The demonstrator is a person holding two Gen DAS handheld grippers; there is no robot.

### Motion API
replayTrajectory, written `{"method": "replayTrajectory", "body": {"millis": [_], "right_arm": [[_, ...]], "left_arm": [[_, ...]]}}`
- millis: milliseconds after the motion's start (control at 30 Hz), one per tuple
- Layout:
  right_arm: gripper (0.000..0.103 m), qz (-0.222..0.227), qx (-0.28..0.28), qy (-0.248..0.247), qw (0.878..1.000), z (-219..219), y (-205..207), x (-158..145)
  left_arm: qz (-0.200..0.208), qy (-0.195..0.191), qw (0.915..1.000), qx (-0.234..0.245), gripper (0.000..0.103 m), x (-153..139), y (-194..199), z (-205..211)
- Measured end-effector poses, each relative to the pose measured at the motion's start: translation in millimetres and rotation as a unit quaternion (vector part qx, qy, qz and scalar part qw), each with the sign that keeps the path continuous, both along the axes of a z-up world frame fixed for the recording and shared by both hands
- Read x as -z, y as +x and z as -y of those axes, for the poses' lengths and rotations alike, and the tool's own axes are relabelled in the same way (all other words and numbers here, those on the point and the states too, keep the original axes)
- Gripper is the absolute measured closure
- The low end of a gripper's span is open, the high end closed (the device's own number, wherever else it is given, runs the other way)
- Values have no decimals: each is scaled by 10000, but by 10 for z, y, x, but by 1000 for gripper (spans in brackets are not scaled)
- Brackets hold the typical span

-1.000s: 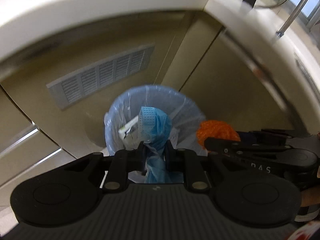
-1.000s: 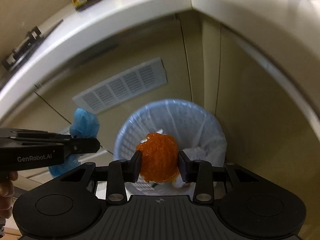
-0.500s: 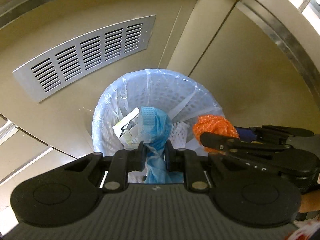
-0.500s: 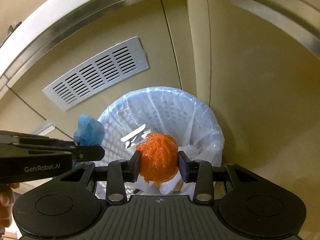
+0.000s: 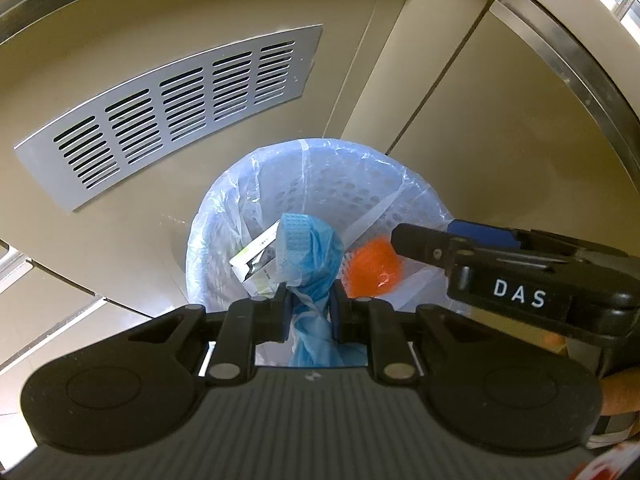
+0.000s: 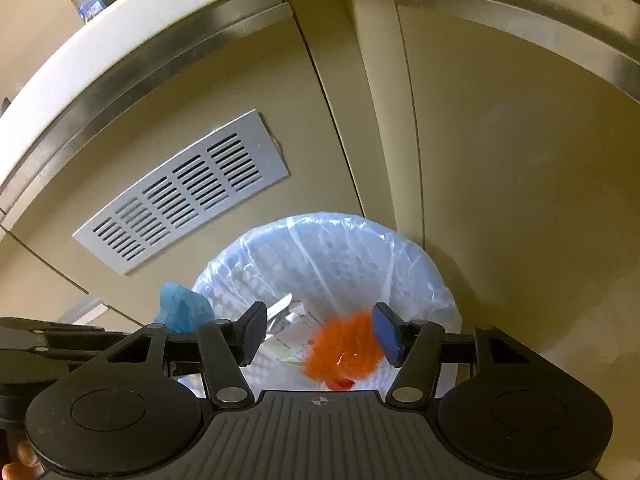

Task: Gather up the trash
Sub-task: 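Open the right tool to drop the scrubber while the left tool releases the mask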

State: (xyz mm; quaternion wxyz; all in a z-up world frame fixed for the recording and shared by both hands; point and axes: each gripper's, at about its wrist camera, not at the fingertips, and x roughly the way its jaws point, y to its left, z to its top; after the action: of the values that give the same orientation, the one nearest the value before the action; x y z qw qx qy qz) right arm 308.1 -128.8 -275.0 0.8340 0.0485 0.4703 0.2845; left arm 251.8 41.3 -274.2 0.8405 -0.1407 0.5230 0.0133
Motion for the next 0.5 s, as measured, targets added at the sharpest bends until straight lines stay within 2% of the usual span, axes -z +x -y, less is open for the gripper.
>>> {"method": "replayTrajectory", "body": {"millis": [500], "right_arm": [[44, -220, -22, -757, 9969, 110, -99, -11]], "left_arm": [[-19, -112, 9997, 213, 85, -6, 38, 93]]}}
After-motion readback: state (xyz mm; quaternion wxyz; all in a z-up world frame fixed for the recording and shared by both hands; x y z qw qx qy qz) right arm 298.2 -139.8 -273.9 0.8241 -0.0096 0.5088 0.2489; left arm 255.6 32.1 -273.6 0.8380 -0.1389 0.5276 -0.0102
